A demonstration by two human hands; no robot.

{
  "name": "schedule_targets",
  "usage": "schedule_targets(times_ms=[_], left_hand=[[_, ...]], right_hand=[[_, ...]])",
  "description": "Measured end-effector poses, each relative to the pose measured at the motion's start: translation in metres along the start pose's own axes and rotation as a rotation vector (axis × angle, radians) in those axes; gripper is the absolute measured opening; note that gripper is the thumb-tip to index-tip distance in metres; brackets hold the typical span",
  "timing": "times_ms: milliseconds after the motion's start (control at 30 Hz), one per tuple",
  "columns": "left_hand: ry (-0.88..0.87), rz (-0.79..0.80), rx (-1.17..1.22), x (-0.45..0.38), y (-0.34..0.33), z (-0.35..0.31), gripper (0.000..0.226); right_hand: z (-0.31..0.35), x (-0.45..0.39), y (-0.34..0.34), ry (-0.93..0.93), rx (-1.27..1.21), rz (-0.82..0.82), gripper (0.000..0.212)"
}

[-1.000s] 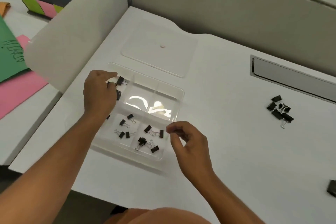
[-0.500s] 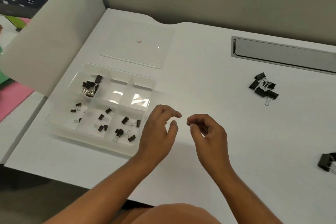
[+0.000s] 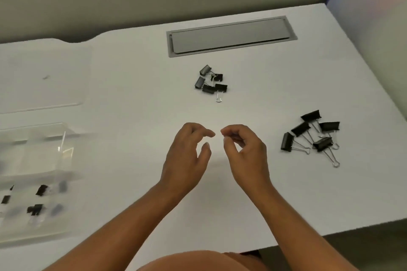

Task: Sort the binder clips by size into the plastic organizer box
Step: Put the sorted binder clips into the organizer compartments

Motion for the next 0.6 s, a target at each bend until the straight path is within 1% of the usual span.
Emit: schedule_targets(times_ms=[100,200,300,400,500,600], left_hand=[[-0.032,0.062,-0.010,-0.023,-0.035,-0.015,0.027],[-0.021,0.096,-0.054,-0.051,-0.058,-0.009,0.029],[0.034,0.057,-0.137,-0.083,-0.063,0.012,0.027],[0.105,-0.016,-0.189,-0.118,-0.063,0.030,0.027],[0.142,-0.042,-0.243,-0.149,-0.066,0.041,0.042],[0.147,0.018,-0.313,-0.171,-0.077,0.048,0.056]], right_hand=[[-0.025,-0.007,0.035,-0.049,0.008,-0.059,0.025],[-0.049,-0.019,0.049,-0.094,0.031,-0.061,0.024],[-0.058,-0.043,0.043,-0.086,0.089,-0.026,0.024],[-0.061,-0.083,0.027,-0.062,0.153,0.016,0.025],[-0.057,-0.129,0.005,-0.013,0.220,0.050,0.030],[-0.056,-0.173,-0.020,-0.007,0.278,0.101,0.044]])
Point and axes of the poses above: each hand's wrist, its own x-axis away from the middle knuckle, its own y-axis out of the back of the hand, z = x × y, the point moved 8 cm from there along -x, towards the middle knuckle, and after that the axes turned 4 degrees about -x, right-handed, at the moved point
